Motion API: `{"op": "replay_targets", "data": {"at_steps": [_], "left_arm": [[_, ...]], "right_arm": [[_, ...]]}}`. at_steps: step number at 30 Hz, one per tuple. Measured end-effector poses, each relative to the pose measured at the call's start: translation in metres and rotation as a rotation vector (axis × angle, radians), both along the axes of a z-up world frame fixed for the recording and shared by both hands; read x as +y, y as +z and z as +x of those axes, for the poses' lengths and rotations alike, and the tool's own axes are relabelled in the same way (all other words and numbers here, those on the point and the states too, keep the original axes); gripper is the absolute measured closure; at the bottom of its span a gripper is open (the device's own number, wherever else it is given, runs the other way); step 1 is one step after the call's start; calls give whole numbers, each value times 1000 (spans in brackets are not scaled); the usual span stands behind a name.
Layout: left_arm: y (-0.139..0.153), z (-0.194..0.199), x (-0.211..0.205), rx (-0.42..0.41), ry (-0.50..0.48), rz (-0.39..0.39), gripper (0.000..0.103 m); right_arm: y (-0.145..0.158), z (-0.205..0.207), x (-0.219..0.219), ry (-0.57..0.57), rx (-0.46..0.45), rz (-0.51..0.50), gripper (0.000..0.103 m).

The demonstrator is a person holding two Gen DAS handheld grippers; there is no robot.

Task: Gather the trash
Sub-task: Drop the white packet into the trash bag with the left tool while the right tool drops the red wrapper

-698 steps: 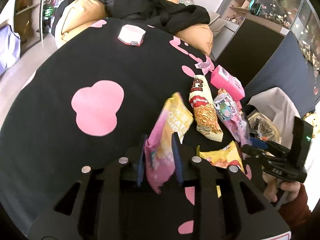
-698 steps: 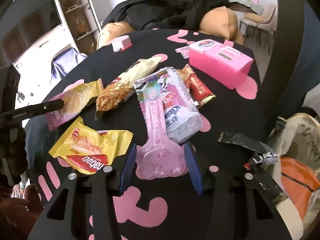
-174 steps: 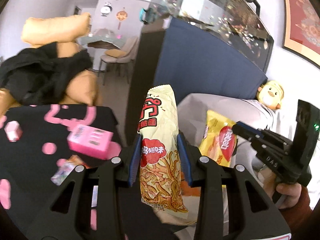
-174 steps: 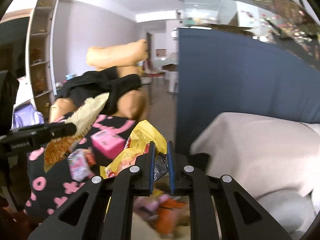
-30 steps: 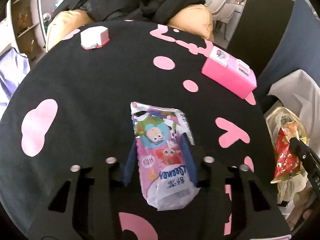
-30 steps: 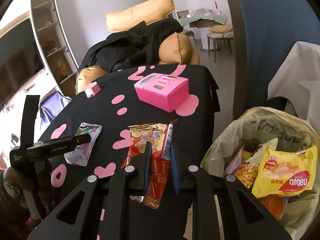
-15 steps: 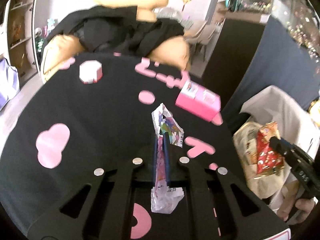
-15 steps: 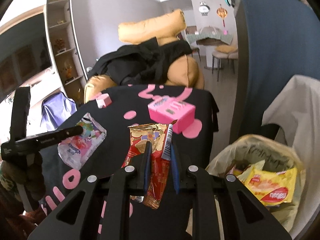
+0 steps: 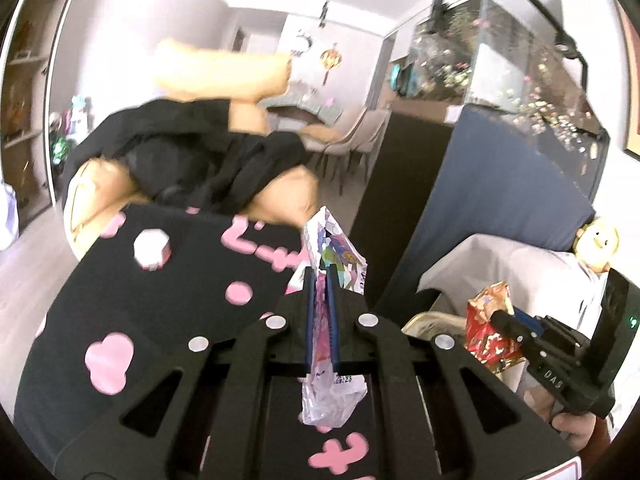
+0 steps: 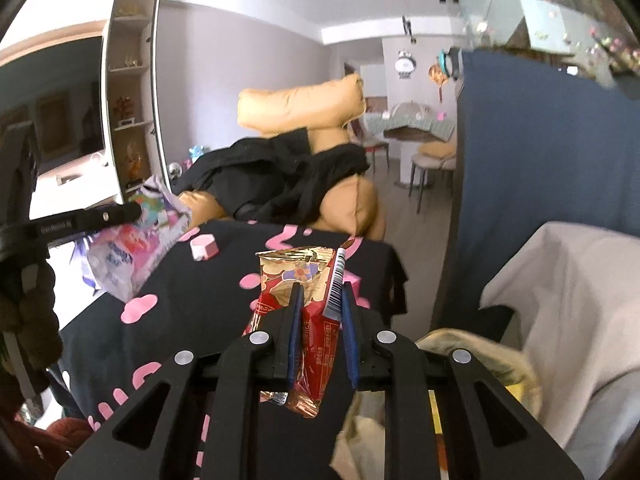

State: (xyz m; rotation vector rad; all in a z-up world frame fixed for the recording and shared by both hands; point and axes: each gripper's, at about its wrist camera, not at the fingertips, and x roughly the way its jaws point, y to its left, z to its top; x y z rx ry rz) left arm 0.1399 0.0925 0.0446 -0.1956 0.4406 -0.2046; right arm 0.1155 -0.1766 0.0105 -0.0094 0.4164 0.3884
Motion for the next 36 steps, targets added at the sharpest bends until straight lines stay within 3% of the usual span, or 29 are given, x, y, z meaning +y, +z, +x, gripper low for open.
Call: {"op": "replay_targets", "data": {"at_steps": [6,10,17,22,36], "left_arm": [[25,3,-44,-47,-90,0,97],[23,14,-85,-31,-178,-8,97],[-4,40,-156,33,-325,-35,97],[-28,58,-181,107,-358,-70,97],[-89,88,-224,227,-421,-73,97]], "right_arm": [[20,-9,-42,-53,-46,13,84],[25,-14,-77,-114,-72,12,84],[23,-24,-137,-221,-91,19,84],[16,-28,-160,-263,-82,14,84],[-5,-16,-175,-304,-31,11,84]]}}
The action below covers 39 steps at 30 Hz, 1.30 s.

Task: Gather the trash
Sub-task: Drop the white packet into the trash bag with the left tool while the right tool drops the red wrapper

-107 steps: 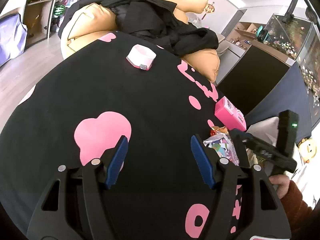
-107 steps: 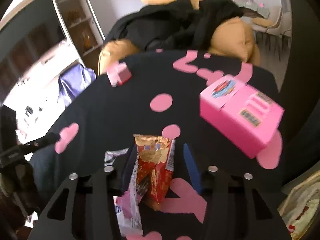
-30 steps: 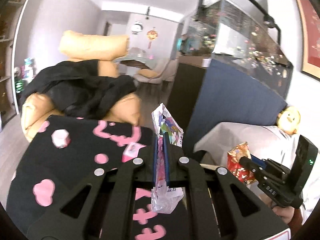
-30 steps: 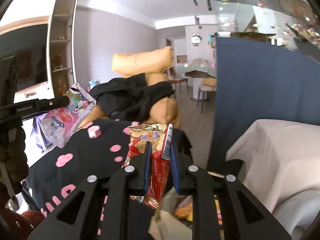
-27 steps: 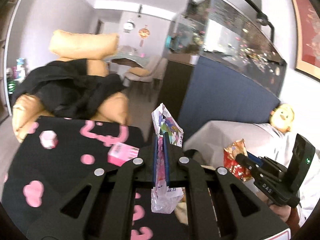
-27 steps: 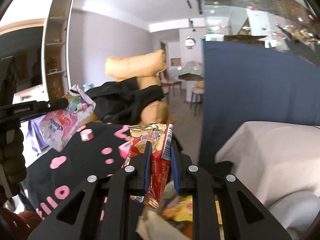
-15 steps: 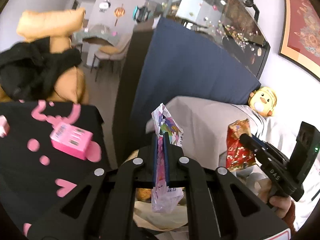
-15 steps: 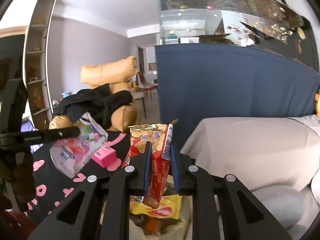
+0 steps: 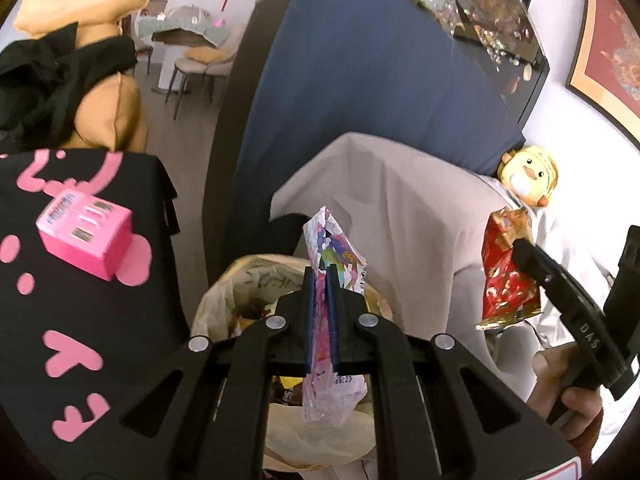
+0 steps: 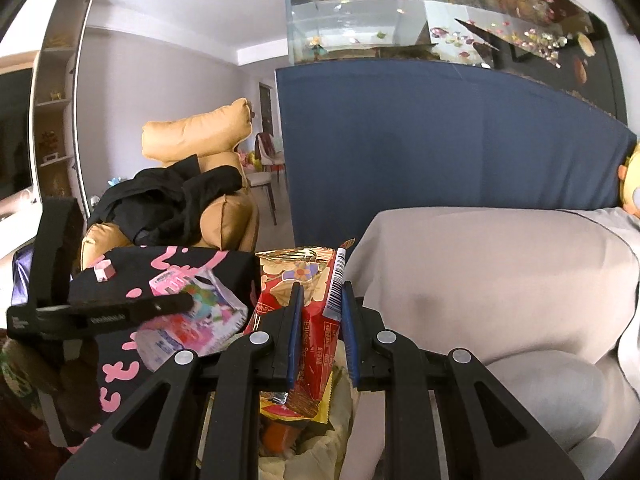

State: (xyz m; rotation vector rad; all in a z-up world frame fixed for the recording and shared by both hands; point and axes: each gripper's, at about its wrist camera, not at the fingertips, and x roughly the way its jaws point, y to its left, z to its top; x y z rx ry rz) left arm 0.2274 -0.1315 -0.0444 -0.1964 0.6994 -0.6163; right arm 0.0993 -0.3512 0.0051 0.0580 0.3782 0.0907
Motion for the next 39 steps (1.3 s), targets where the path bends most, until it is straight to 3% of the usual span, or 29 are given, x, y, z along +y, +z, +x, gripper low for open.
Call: {"op": "replay_targets", "data": {"at_steps": [8,10,11,12,18,25,32,36,39], "left_arm": [[-25,15,-11,30,-35,0,97],[-31,20,-15,62,-55,-11,86],[-33,22,-17,72,-60,-9,67],[-34,23,-16,78,-57,-6,62],[-25,14,11,44,29,89,61],[-15,-20,64,6,123,193,56],[-15,-39,116,29,202,168,54],[-16,-39,136,36,256,147,54],[-15,-44,143,20,272,147,54]], "right_arm": [[-8,14,5,6,27,8,84],[-10,19,6,7,33,9,84],[-12,21,7,8,37,10,84],[-14,22,8,9,41,7,84],[-28,28,13,23,71,7,84],[-76,58,29,78,223,49,84],[-142,91,61,95,392,52,84],[-157,106,75,63,426,-56,84],[-163,114,70,31,461,-56,84]]}}
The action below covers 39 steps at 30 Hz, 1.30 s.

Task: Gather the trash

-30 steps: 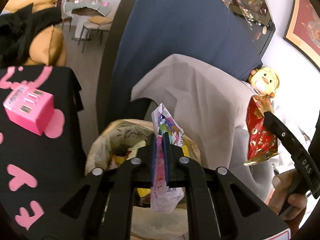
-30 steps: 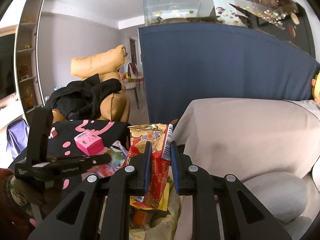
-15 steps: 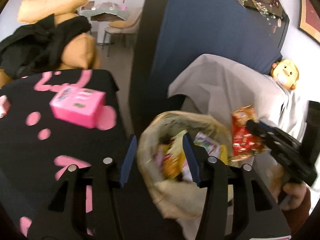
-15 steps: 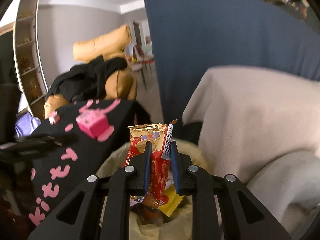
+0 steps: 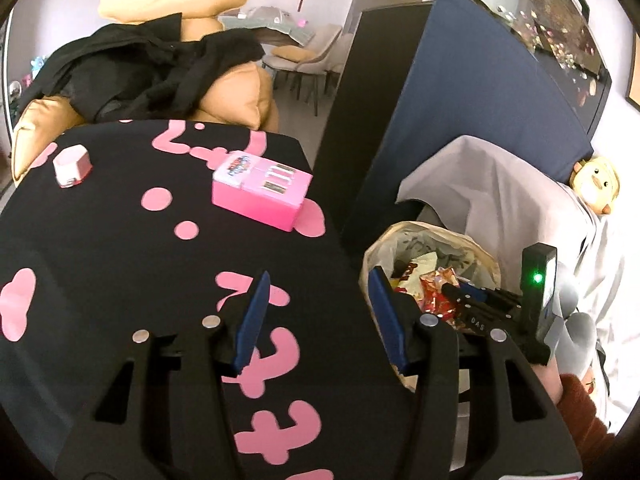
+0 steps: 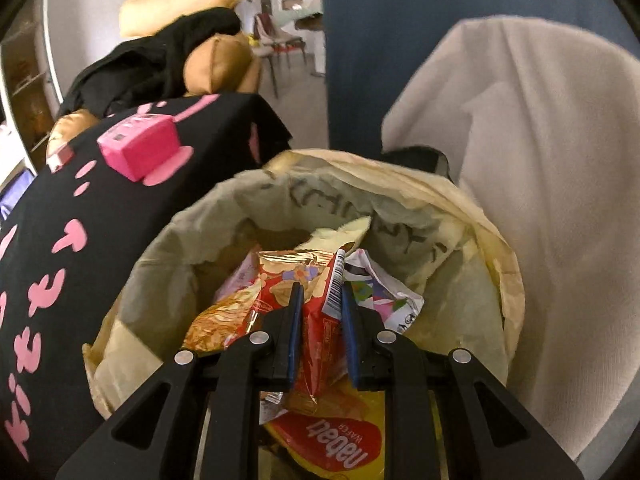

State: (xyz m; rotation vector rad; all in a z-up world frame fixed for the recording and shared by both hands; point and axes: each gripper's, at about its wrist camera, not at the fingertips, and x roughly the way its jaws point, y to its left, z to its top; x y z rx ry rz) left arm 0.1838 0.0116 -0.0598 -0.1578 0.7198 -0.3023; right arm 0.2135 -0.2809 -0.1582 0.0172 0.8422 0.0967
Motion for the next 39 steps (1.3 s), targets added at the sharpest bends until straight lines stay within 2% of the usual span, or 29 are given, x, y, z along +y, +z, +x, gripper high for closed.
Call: {"op": "replay_targets", "data": {"at_steps": [5,7,9,11,13,20,22,27,30,31,33,35,39], "left_arm": [[2,-9,9,-24,-2,5,49],[4,-13,15,-33,3,-7,49],[7,-17,19,-37,10,-13,48],[13,-25,23,-51,11,-19,45],[18,-35,24,-70,7,-25,43],[33,-76,22,-128,-23,-3,37],[36,-92,22,-138,-33,9,36],[46,-131,19,-173,-43,53,35],[56,-162,14,-232,-62,84,30],[60,-174,13,-262,-61,100,30],[66,-190,9,-304,-56,122,28],[70,-201,9,-325,-31,140,26],[72,-207,14,-312,40,149,25]], "right_arm": [[2,-6,0,-9,15,0,82],[6,-10,3,-10,16,-5,78],[12,-18,7,-10,10,-36,67],[22,-31,11,-10,-13,-53,61],[33,-42,12,-11,-29,-49,59],[90,-100,17,-47,-146,-13,58],[97,-114,22,-45,-158,8,58],[126,-172,53,-3,-232,38,58],[141,-202,71,16,-274,27,58],[145,-211,76,24,-286,31,57],[152,-231,85,46,-311,54,42],[156,-248,93,67,-331,72,42],[159,-272,104,66,-352,57,42]]}}
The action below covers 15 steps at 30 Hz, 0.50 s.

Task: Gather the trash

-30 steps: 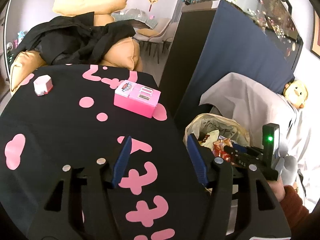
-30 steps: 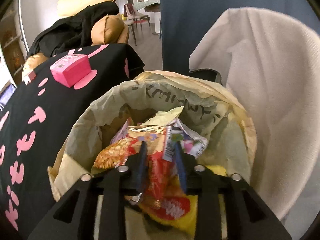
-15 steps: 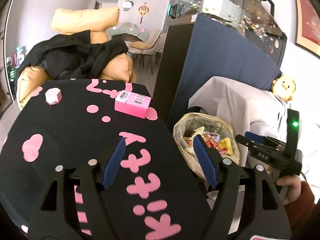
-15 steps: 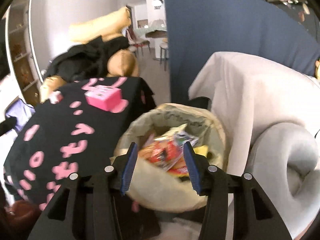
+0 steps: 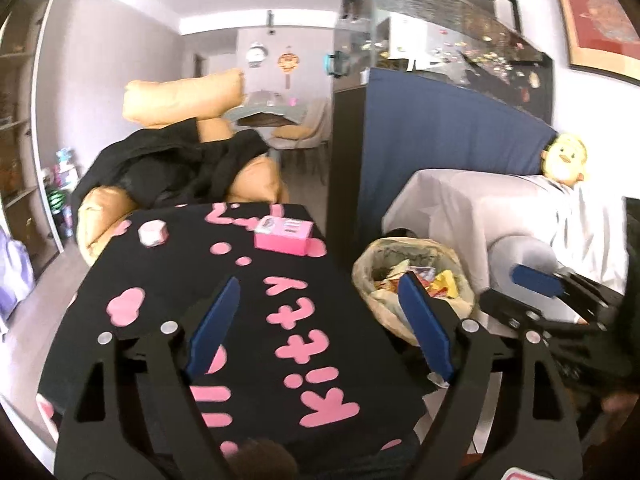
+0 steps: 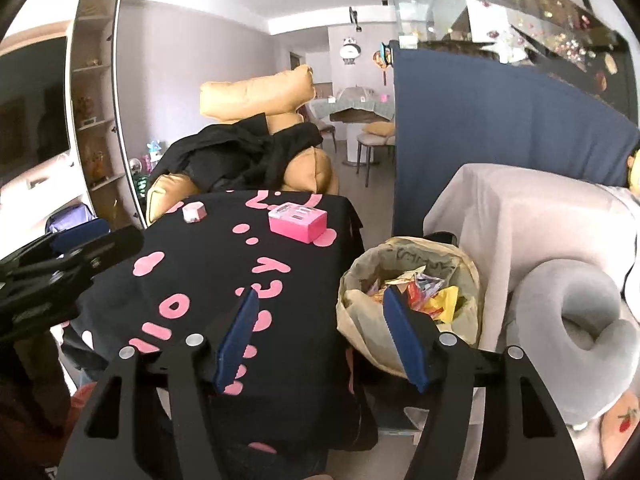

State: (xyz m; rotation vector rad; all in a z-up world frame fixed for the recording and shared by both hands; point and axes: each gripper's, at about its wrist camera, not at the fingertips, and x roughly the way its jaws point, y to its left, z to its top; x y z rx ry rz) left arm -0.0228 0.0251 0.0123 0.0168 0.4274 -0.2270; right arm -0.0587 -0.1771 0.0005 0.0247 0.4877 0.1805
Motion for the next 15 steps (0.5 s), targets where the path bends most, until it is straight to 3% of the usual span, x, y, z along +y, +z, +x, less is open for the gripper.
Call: {"op": "replay_targets", "data": {"at_steps": [6,15], "left_arm": [[10,-19,-3,-56,9,13,25],[15,-28,-5,-64,34,44,25]], "right_arm": [[7,-20,1,6,-24,27,42],[16,-32,2,-14,-65,27,42]]}}
